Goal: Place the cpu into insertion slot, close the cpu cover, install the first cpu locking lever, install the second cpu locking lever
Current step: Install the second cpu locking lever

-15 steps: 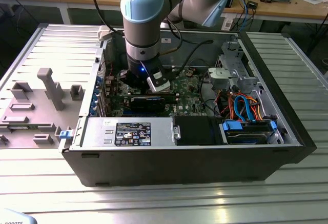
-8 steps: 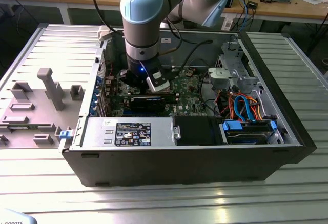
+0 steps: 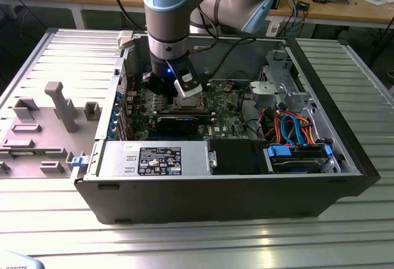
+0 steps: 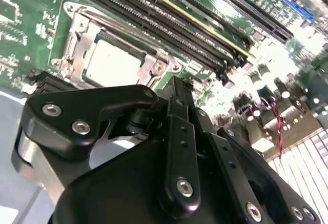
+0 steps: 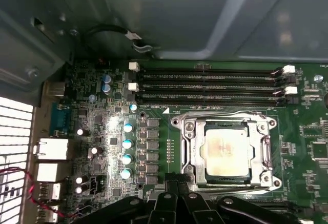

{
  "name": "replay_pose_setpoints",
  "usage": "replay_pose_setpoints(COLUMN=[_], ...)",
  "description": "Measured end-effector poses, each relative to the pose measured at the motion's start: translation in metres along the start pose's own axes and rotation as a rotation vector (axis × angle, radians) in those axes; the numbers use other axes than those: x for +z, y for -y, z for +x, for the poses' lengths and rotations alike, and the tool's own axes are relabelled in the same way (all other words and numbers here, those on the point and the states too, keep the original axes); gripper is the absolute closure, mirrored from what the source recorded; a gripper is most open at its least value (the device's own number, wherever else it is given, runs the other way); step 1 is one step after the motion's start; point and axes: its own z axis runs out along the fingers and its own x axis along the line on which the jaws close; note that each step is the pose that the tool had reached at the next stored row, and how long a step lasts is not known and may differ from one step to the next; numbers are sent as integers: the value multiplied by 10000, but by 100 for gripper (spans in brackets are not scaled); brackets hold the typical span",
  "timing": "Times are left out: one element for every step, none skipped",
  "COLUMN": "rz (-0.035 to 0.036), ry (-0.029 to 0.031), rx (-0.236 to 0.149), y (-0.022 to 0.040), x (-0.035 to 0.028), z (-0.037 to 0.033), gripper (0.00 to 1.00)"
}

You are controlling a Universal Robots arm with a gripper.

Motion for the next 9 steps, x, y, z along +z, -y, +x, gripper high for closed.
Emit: replay_pose_setpoints(rz=[2, -1, -1, 0, 1, 1, 1, 1, 1], ry=[-2, 0, 0, -1, -2, -4, -5, -5, -5], rx=[0, 0, 0, 0, 1, 1, 1, 1, 1], y=[-3, -3, -3, -3, -3, -3, -2, -3, -2], x=[-14, -13, -13, -14, -14, -14, -14, -14, -14], z=[0, 0, 0, 0, 0, 0, 0, 0, 0], gripper=[89, 89, 89, 89, 89, 89, 89, 89, 89])
